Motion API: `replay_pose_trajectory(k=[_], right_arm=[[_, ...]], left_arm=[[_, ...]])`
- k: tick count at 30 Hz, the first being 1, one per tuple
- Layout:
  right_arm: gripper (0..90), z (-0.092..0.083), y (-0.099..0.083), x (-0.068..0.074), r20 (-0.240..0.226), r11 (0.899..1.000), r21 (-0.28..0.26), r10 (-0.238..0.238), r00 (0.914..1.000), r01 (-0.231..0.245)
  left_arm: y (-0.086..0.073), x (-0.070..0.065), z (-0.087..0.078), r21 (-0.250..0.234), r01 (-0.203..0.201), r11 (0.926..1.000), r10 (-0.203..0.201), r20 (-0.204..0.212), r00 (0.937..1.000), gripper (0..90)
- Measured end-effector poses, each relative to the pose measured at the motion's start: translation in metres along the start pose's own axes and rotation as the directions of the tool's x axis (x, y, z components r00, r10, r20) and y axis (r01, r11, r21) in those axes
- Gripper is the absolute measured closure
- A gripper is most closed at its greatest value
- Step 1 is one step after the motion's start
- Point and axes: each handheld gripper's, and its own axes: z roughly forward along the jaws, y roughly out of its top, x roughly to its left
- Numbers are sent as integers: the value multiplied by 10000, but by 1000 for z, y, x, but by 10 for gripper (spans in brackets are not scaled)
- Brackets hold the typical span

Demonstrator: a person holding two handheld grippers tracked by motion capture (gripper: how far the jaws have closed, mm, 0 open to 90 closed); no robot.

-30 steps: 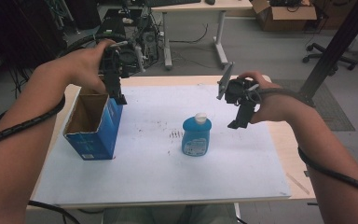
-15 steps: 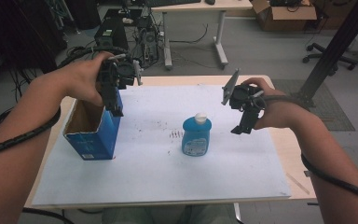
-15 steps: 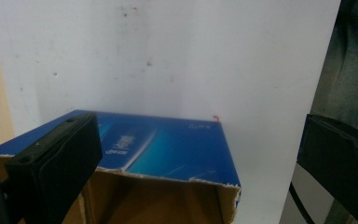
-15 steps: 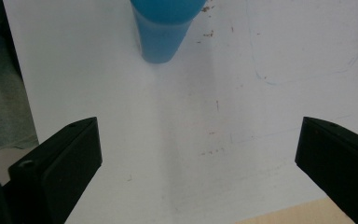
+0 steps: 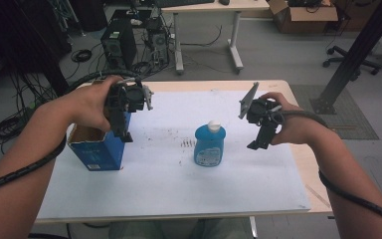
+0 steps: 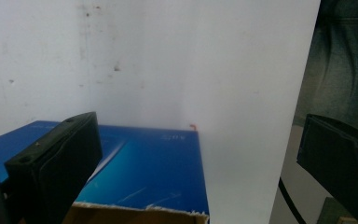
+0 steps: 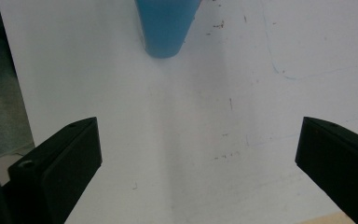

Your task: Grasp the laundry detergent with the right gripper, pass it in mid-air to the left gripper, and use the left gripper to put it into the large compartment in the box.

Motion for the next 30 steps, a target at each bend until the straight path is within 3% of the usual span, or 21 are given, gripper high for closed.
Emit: replay_pose_trajectory(k=[20,30], right_arm=[[1,29,-8,9,-427,9958,-887,172,9989,-209],[2,53,-19,8,-749,9777,-1979,558,9956,-697]], left_arm=[[0,-23,22,13,-434,9991,433,298,9986,2],[-2,-26,24,41,-388,9992,386,247,9989,2]])
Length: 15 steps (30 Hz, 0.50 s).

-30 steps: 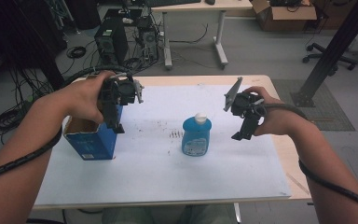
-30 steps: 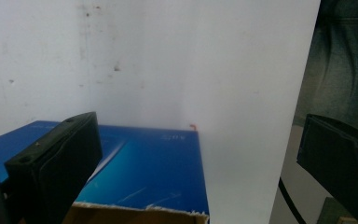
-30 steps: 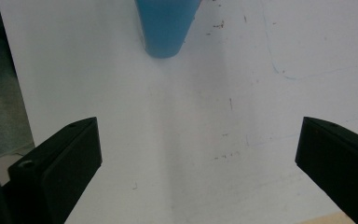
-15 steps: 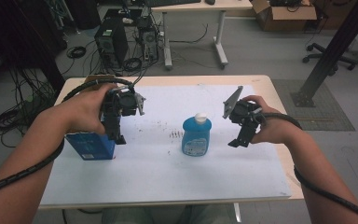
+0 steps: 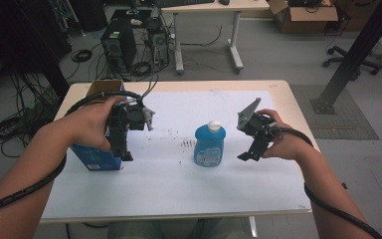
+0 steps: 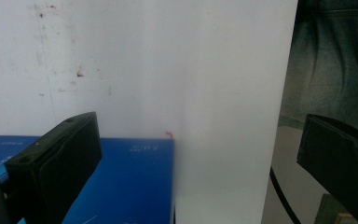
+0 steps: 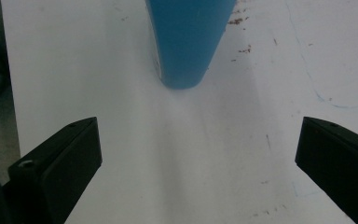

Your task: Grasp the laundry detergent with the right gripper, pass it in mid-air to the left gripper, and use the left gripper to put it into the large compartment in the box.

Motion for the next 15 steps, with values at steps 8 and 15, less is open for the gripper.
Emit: replay_pose_trajectory(k=[8,15], right_arm=[[1,17,-10,1,-191,9958,-880,241,9995,-257],[1,32,-16,4,-378,9887,-1444,345,9987,-396]], left_arm=[[1,-3,-2,-37,14,10000,-14,-28,10000,2],[1,-5,-2,-83,-27,10000,27,16,10000,2]])
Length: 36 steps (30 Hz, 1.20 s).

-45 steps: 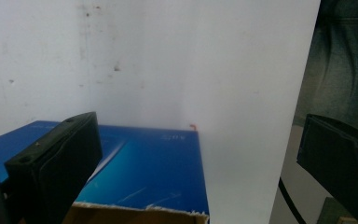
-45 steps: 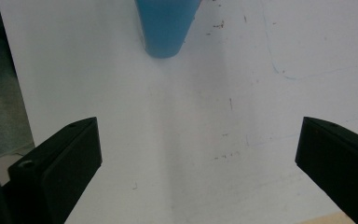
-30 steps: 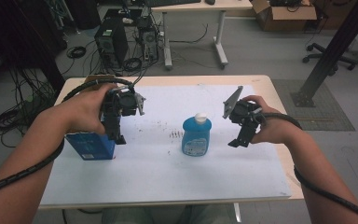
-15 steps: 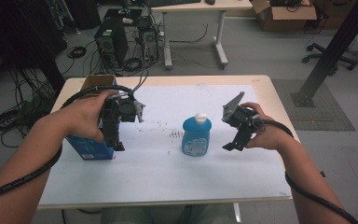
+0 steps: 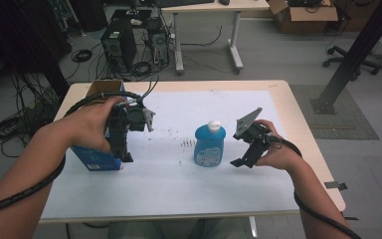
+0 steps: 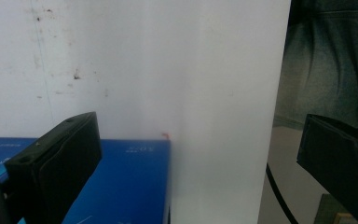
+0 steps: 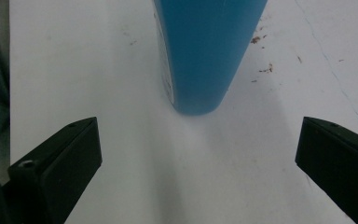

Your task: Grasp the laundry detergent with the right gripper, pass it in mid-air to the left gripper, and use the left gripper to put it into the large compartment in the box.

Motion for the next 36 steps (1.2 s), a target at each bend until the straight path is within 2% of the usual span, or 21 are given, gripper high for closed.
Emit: replay_pose_trajectory(k=[12,19,22,25,26,27,28,30,33,36], right_arm=[[1,20,-7,-1,-11,9939,-1056,331,9995,-330],[0,30,-11,-3,-177,9805,-1873,580,9982,-603],[0,34,-13,-3,-198,9775,-1989,670,9976,-696],[0,42,-14,-2,-288,9683,-2353,791,9965,-837],[0,42,-14,-2,-288,9683,-2353,791,9965,-837],[0,44,-14,-1,-312,9629,-2552,818,9962,-871],[0,44,-14,-1,-312,9629,-2552,818,9962,-871],[0,47,-14,0,-375,9547,-2819,879,9954,-949],[0,49,-14,0,-337,9516,-2921,894,9954,-953],[0,52,-15,0,-395,9441,-3127,968,9945,-1043]], left_arm=[[-1,-1,-4,-4,6,10000,-6,-64,10000,2],[0,-3,-7,-68,-37,10000,36,-189,9998,2],[1,-2,-8,-52,-62,10000,61,-253,9997,2],[2,-2,-10,-99,-74,9999,71,-295,9995,2],[3,-2,-11,-128,-133,9998,129,-309,9994,2],[3,-3,-11,-111,-132,9999,128,-294,9995,2],[3,-3,-12,-126,-141,9998,137,-304,9994,2],[3,-3,-12,-98,-136,9999,133,-299,9995,2],[2,-2,-12,-80,-115,9999,112,-303,9995,2],[0,-2,-11,-114,-69,9999,66,-287,9996,2]])
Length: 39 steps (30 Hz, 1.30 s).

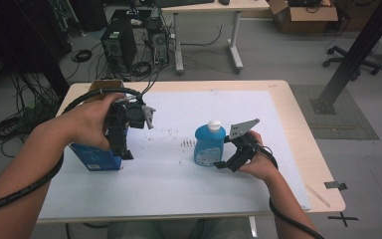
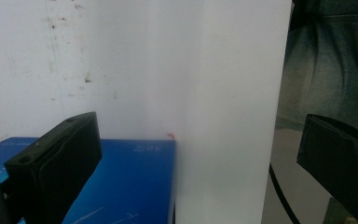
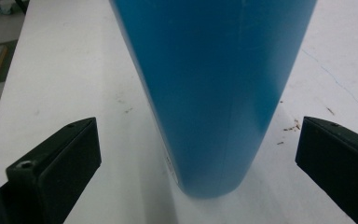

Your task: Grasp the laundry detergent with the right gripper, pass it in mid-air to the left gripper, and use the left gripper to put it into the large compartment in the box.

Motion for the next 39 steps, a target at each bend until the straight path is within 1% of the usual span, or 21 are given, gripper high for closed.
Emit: replay_pose_trajectory(k=[9,11,17,18,19,24,27,29,39], right_arm=[[0,6,-3,1,-1,9977,-680,73,10000,-73],[0,8,-3,1,-55,9962,-862,89,9999,-94],[0,13,-2,2,-77,9943,-1062,106,9999,-114],[0,13,-2,1,-81,9926,-1205,130,9999,-139],[0,13,-2,1,-81,9926,-1205,130,9999,-139],[1,16,0,2,-24,9880,-1538,118,9999,-120],[2,18,0,2,11,9852,-1709,97,10000,-94],[3,19,1,2,46,9844,-1757,62,10000,-53],[61,20,-2,4,307,9764,-2155,-75,9995,139]], left_arm=[[-2,0,1,-38,84,10000,-84,37,10000,2],[-2,0,0,-30,19,10000,-19,29,10000,2],[-2,-1,0,-106,5,9999,-4,103,9999,2],[-2,-1,0,-129,11,9999,-10,111,9999,2],[-2,-1,0,-112,-16,9999,17,133,9999,2],[-2,-2,-2,-170,-92,9998,94,102,9999,2],[-2,-2,-2,-252,-69,9997,70,36,10000,2],[-2,-2,-3,-234,-96,9997,97,44,9999,2],[-4,-2,-2,-241,-99,9997,99,-25,9999,2]])
